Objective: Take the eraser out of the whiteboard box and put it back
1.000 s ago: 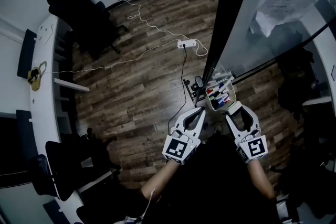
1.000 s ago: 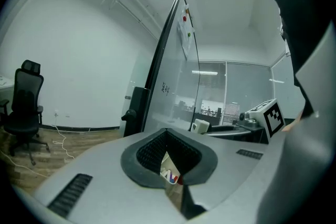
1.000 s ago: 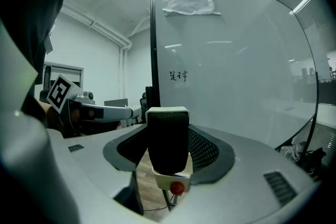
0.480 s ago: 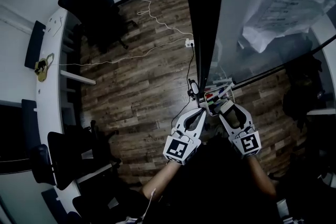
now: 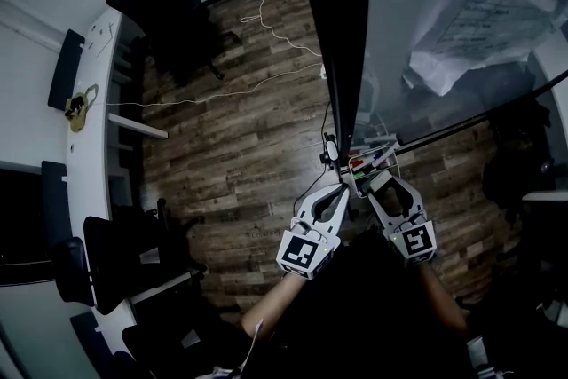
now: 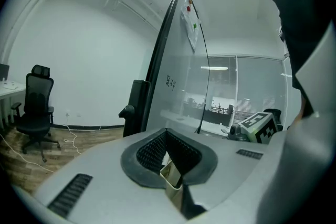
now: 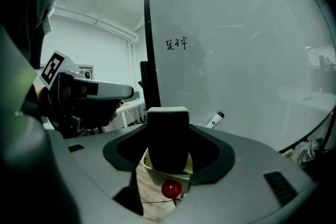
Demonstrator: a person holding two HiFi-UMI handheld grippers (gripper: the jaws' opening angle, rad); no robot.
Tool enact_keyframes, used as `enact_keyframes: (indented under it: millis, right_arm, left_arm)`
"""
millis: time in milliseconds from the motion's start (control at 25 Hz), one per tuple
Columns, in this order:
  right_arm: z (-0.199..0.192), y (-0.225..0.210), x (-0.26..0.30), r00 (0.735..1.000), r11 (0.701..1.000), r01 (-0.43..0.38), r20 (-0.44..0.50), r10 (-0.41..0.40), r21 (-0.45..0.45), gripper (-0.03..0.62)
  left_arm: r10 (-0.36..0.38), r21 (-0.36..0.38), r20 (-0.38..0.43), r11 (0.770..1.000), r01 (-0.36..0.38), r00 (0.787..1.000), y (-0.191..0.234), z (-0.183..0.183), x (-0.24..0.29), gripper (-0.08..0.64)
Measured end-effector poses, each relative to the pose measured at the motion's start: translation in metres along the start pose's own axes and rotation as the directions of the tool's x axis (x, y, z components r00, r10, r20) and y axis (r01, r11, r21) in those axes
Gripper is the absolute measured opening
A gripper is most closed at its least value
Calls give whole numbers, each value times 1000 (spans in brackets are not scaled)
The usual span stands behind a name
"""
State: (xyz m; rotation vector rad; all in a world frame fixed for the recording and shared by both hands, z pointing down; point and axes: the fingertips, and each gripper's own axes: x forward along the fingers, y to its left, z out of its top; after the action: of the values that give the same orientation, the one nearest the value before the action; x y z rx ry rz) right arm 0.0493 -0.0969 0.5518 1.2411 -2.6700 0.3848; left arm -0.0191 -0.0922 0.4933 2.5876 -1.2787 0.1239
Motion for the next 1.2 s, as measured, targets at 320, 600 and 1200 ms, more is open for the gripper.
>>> enact_keyframes:
  millis: [320,600,1200]
  right_arm:
    - [-9,1,3,1000,1000,8,-23,-8,6,242]
    - [-18,2,6,999,1000,17,-50,-16,21,242]
    - [-22,1,10,998,1000,22,-55,-21,20,242]
  left_arm:
    - [-12,1,-7,1000,12,1000,0,-6,-3,6]
    - [-13,-4,-7,1000,13,1000,3,-5,-4,6]
    - [-27,-13,-7,1000,27,1000,5,-6,-1,6]
